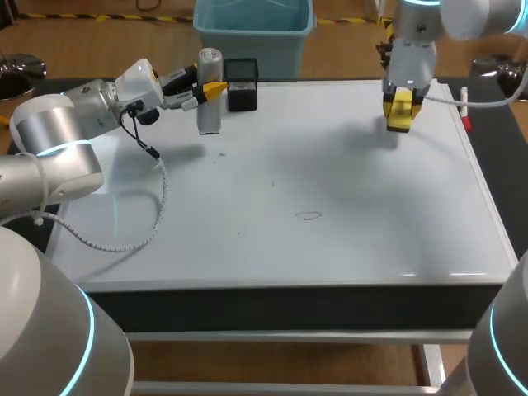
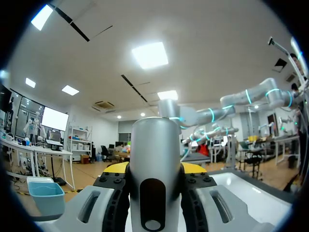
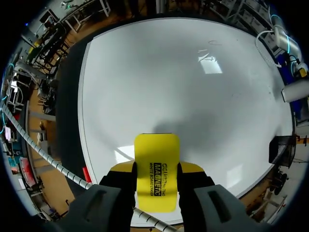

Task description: Pick up the inspection probe, press it on each red-marked spot on the whiteboard one by one, put down the probe, pick up the eraser, and wipe off all the red marks.

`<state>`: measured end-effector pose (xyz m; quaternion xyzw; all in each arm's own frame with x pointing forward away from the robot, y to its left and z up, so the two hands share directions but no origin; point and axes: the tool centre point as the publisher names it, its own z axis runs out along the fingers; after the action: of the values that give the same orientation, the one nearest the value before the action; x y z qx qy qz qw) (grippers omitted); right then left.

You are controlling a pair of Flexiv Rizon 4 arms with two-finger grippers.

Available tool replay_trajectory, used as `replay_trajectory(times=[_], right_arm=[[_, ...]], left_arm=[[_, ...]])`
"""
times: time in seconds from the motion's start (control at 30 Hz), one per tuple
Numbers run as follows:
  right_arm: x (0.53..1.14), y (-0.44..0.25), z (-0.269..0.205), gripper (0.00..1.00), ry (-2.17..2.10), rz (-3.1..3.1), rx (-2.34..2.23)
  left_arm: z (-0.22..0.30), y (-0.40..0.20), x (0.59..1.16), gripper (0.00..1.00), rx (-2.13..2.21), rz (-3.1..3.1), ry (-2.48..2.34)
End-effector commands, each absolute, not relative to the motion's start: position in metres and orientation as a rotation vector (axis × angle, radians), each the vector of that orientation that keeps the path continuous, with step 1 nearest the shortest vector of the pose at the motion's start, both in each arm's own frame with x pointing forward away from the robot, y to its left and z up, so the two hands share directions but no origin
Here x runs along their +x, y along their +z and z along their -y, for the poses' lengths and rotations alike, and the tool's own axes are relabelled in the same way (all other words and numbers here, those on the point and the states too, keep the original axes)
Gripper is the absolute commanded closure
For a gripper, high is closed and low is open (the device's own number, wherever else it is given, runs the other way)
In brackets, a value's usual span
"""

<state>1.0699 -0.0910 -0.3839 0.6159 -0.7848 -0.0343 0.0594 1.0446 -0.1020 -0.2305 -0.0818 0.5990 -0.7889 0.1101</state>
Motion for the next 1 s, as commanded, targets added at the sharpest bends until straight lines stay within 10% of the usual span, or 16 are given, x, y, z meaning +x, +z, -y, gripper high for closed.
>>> replay_trajectory(times=[0.03, 1.0], right_arm=[[1.078, -0.384, 0.096, 1.0, -0.117, 2.373, 1.857], [1.077, -0.382, 0.097, 1.0, -0.109, 2.375, 1.849]], left_arm=[[0.103, -0.229, 1.044, 1.0, -0.241, -1.758, -2.316], [0.157, -0.22, 1.011, 1.0, -0.105, -1.772, -2.413]])
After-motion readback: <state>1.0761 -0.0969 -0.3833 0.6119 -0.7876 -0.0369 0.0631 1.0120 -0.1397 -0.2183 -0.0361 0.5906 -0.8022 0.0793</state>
